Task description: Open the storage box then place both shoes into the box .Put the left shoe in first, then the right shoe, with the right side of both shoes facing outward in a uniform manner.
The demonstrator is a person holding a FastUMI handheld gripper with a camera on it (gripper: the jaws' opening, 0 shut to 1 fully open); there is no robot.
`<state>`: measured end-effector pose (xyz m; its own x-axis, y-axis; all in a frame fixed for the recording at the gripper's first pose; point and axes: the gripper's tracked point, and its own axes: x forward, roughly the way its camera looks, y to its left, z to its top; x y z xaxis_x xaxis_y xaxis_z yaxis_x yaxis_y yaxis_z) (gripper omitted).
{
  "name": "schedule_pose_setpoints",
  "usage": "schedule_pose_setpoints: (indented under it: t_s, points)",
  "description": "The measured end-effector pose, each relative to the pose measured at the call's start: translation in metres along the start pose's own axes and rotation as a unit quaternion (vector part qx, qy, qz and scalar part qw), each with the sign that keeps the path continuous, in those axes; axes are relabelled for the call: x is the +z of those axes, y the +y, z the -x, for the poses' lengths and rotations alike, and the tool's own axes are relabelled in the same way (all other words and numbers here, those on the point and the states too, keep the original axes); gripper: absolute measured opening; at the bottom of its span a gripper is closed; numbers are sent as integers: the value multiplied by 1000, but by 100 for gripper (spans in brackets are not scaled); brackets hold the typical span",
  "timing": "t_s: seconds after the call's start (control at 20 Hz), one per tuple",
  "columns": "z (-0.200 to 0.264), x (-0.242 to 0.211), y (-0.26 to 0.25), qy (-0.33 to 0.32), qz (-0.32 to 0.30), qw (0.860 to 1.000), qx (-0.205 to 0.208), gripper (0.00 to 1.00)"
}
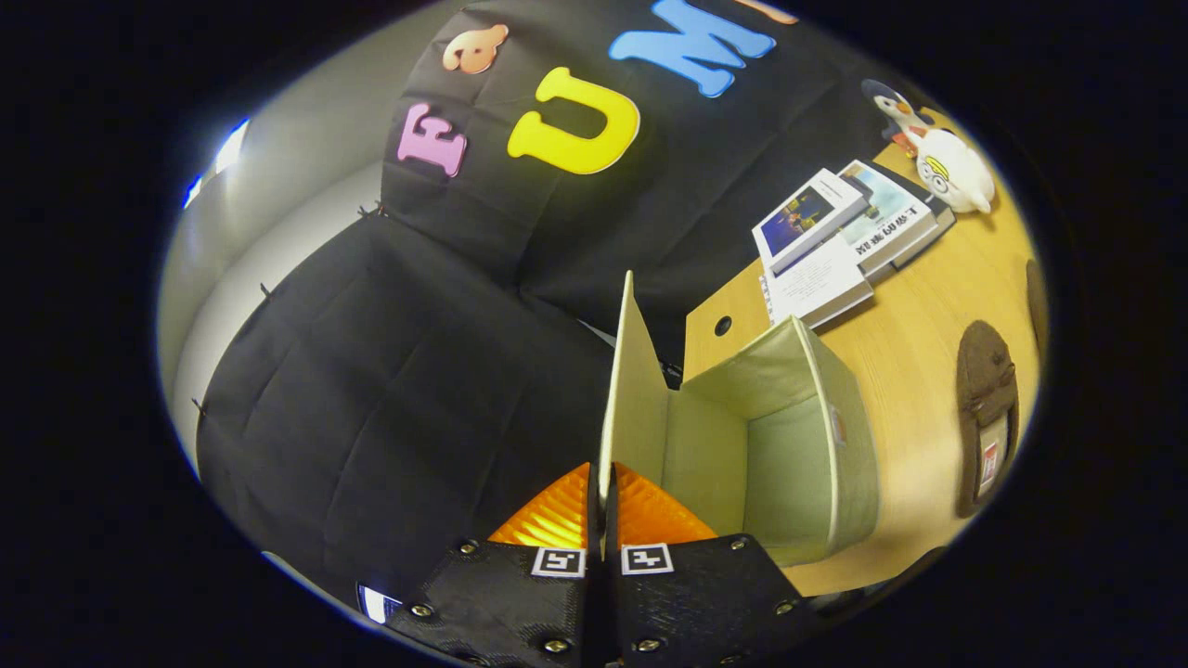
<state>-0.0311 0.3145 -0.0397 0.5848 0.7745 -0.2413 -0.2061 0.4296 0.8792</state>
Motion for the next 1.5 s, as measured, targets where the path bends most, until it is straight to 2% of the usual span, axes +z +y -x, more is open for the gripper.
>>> schedule_pose_setpoints:
  t_s: [0.35,0.7,0.75,0.8,0.85,0.9,1.05,1.15,1.5]
  points:
    - [-35,-33,32,31,72,996,-30,0]
    - [-78,-73,65,70,108,992,0,4]
    - [-79,-75,69,76,111,991,3,8]
    - [-86,-81,72,83,116,990,8,8]
    - [-87,-84,75,88,122,989,13,15]
    - [-90,-86,76,89,128,988,14,18]
    - [-91,-90,81,92,151,984,27,75]
    - [-89,-86,77,83,174,981,20,94]
    - [-64,-42,36,41,248,968,-25,94]
